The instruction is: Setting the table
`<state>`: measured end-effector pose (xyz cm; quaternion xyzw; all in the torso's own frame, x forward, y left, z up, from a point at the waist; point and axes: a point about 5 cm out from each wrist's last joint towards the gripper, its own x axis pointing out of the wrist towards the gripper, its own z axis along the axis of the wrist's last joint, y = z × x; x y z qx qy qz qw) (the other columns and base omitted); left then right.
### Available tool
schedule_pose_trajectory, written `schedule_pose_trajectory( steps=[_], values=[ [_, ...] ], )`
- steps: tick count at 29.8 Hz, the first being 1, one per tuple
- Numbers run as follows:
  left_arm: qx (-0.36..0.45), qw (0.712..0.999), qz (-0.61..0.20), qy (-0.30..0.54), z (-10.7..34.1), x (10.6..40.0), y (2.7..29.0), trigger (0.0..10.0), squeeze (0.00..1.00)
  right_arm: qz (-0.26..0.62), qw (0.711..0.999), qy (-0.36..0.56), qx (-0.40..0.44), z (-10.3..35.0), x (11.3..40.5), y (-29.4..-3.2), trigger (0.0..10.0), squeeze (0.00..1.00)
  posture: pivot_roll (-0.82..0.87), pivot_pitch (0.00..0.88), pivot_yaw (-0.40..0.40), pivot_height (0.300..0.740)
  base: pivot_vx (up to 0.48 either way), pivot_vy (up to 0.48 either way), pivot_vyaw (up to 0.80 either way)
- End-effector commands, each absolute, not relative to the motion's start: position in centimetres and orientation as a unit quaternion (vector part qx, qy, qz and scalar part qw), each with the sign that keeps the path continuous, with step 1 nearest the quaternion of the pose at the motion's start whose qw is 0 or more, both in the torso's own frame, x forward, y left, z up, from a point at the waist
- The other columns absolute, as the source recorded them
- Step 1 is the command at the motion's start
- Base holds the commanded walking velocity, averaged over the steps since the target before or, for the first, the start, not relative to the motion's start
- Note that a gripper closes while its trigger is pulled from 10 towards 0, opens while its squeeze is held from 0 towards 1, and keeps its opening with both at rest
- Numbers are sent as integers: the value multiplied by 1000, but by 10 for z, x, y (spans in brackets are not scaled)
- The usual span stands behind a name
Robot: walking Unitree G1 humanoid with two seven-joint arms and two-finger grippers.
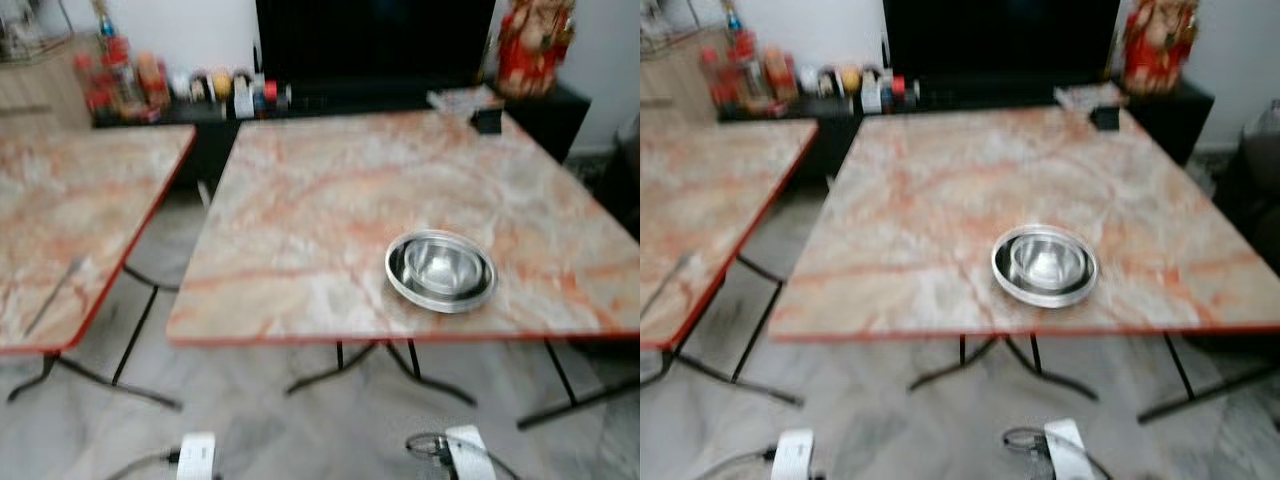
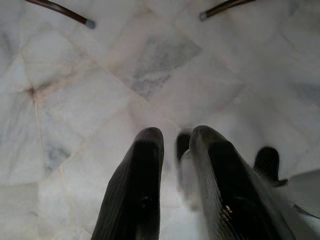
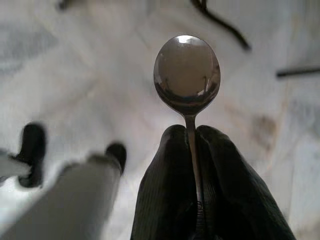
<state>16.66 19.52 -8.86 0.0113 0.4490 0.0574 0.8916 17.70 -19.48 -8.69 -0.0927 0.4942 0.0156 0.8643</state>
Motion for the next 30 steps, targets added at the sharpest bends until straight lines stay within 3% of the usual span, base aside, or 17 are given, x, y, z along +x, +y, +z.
schedule_pose_trajectory(
  steps=[1,24,30],
  values=[
    [23,883,59,465,-92,158,198,10000,0,22,861,500,-87,-90,173,-188,10000,0,-27,0,3,732,0,-386,0],
    [29,882,58,467,-92,158,200,10000,0,15,867,490,-83,-88,177,-189,10000,0,-32,0,11,732,0,-392,0],
    [27,880,65,469,-92,157,202,10000,0,13,879,469,-78,-82,187,-190,10000,0,-34,0,8,732,0,0,0]
  ],
)
